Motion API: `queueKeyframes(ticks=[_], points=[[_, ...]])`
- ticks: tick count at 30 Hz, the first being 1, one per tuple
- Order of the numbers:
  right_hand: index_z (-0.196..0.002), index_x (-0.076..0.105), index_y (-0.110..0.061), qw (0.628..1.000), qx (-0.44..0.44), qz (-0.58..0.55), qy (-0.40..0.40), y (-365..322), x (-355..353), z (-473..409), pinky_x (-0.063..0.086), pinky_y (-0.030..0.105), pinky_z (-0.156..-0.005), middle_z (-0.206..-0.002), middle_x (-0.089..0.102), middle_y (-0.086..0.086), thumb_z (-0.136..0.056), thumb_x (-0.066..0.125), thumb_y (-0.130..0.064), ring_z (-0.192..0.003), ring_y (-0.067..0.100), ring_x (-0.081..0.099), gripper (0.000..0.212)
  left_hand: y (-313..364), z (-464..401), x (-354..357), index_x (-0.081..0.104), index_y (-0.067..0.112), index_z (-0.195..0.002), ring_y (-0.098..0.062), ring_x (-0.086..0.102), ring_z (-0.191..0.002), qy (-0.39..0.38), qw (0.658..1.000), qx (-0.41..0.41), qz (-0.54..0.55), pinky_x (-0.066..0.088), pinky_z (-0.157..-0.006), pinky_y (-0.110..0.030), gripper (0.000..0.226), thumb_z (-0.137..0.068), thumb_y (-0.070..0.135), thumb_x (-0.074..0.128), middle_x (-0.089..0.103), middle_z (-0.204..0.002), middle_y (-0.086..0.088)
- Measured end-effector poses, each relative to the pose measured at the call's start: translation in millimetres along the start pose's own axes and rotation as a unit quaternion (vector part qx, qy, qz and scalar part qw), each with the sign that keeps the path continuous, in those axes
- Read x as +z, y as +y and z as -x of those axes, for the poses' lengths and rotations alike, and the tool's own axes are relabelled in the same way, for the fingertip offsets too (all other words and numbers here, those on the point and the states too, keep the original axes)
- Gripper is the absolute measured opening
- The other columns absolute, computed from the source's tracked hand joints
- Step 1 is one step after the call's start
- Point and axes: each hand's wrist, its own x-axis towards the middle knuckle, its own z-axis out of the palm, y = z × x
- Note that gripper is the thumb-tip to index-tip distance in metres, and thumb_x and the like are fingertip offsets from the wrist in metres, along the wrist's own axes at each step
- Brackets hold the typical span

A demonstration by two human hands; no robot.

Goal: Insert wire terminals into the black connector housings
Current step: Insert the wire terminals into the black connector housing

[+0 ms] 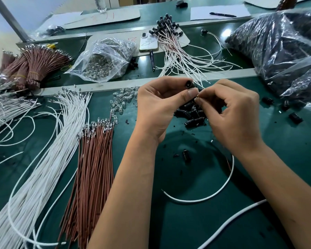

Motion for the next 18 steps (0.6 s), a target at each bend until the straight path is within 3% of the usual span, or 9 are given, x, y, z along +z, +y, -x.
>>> queueKeyframes(ticks=[13, 18], points=[[-0.083, 0.077, -0.008, 0.999, -0.003, -0.03, 0.012, 4.0, -2.5, -0.4, 0.052, 0.036, -0.062, -0.077, 0.067, 0.001, -0.087, 0.082, -0.011, -0.066, 0.014, 0.061, 0.007, -0.5, 0.2, 4.2, 0.072, 0.002, -0.086, -0.012, 0.071, -0.069, -0.011, 1.0, 0.024, -0.011, 0.057, -0.069, -0.023, 0.024, -0.072, -0.017, 0.078, 0.076, -0.076, -0.004], [-0.083, 0.078, -0.008, 0.999, -0.006, -0.037, 0.012, 4.1, -2.5, 0.0, 0.052, 0.036, -0.062, -0.076, 0.068, 0.001, -0.088, 0.081, -0.011, -0.067, 0.014, 0.062, 0.006, -1.0, 0.7, 3.7, 0.071, 0.003, -0.083, -0.013, 0.07, -0.069, -0.018, 0.999, 0.021, -0.023, 0.057, -0.069, -0.024, 0.025, -0.072, -0.018, 0.078, 0.075, -0.076, -0.003]])
